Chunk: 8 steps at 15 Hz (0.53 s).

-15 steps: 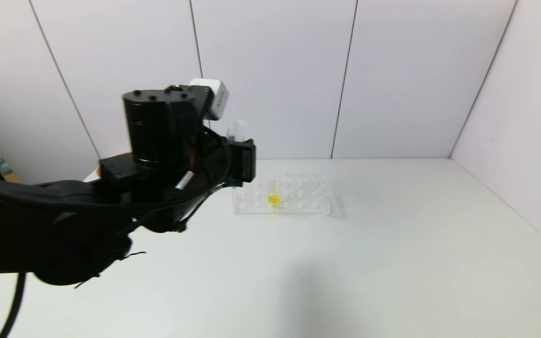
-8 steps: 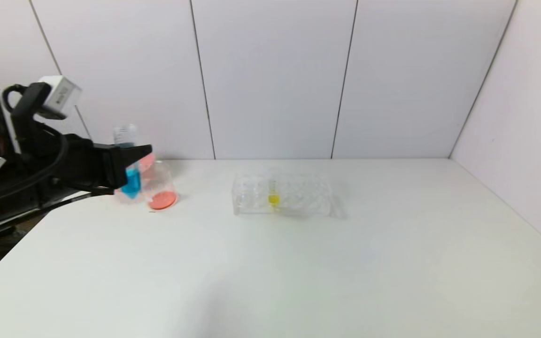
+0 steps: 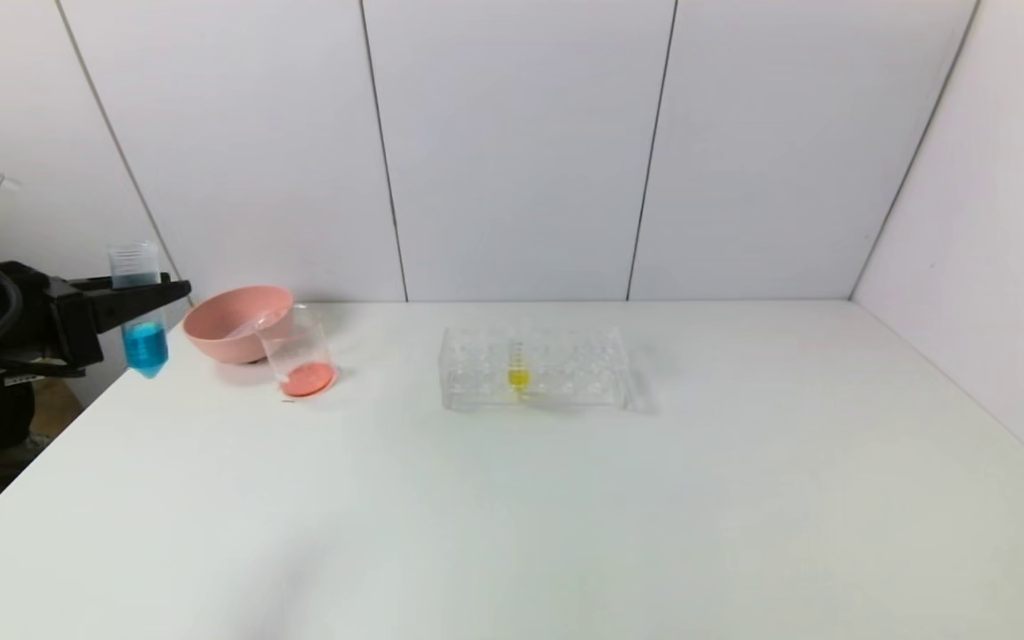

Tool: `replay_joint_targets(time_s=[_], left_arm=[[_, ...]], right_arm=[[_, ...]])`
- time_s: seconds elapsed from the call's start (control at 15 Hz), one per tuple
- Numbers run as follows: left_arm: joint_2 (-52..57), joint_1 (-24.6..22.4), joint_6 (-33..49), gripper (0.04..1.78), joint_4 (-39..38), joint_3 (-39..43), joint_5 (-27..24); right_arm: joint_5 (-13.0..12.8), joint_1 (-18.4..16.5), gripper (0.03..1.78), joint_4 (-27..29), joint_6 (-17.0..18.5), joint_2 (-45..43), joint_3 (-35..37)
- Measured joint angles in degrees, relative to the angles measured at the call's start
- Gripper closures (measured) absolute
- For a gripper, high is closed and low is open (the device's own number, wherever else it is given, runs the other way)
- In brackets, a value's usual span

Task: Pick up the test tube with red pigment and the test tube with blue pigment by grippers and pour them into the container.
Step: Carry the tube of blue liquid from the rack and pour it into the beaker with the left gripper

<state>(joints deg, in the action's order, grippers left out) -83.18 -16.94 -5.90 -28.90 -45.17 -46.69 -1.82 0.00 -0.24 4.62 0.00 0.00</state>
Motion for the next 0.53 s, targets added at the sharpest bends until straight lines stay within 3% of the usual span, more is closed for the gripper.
replay_joint_targets(time_s=[0.33,0.53], left_arm=[[-10.0,-4.3,-1.2,1.33,-4.6,-6.9,-9.5],[-17.7,-5.0,-1.3,1.33,-4.5,-15.2,-11.2]], right_arm=[[0.0,0.0,0.04,0.0,0.0,0.0,0.0],[0.0,0.0,0.04,0.0,0.0,0.0,0.0]])
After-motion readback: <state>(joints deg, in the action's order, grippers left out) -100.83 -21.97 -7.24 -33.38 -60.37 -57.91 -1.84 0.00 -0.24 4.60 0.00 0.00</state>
